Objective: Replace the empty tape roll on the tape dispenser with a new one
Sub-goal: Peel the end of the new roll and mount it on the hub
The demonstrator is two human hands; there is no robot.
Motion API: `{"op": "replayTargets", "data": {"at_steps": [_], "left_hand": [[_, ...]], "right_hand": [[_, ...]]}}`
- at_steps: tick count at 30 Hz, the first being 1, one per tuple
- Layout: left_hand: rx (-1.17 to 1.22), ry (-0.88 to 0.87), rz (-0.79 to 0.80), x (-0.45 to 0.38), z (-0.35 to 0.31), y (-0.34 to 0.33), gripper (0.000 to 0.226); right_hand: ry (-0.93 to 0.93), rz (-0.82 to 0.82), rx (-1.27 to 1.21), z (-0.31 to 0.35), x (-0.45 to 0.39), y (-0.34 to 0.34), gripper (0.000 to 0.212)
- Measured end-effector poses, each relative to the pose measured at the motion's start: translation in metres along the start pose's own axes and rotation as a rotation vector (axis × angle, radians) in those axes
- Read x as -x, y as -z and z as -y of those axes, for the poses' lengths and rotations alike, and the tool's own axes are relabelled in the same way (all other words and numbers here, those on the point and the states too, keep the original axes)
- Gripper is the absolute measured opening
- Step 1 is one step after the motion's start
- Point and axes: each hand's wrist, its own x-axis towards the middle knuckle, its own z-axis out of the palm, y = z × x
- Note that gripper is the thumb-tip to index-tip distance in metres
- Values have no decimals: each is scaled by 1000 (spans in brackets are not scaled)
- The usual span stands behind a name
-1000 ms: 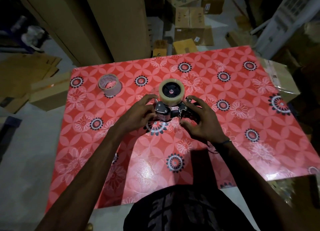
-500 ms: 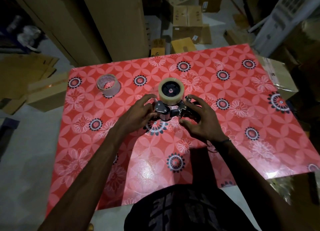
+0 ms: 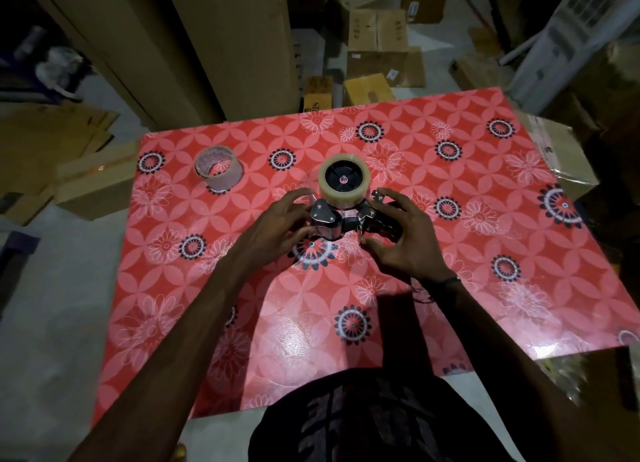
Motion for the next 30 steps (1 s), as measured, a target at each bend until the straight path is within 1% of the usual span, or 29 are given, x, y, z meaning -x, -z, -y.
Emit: {"op": "replayTargets", "data": {"at_steps": [2, 5, 8, 13, 16, 19, 21, 26, 30], "left_hand": [[-8, 48, -14, 0, 2, -1, 34], [21, 135, -4, -2, 2, 2, 53], [77, 145, -7, -5, -8, 10, 60], [53, 158, -12, -10, -5, 13, 74], [50, 164, -15, -9, -3, 11, 76], [51, 175, -35, -6, -5, 10, 76], [53, 179, -39, -4, -5, 10, 75], [63, 195, -45, -3, -3, 7, 75], [81, 183, -57, 0, -5, 7, 77]], "right_hand": [[3, -17, -6, -2, -1, -3, 73], [18, -37, -17, 0, -4, -1, 69], [56, -61, 6, 3, -6, 3, 65], [103, -115, 72, 2, -8, 4, 67], [87, -126, 115, 7, -11, 3, 72], [32, -128, 196, 15, -18, -3, 77], [12, -132, 235, 19, -22, -7, 77], [24, -127, 210, 19, -23, -5, 73], [83, -97, 142, 15, -20, 2, 59]]}}
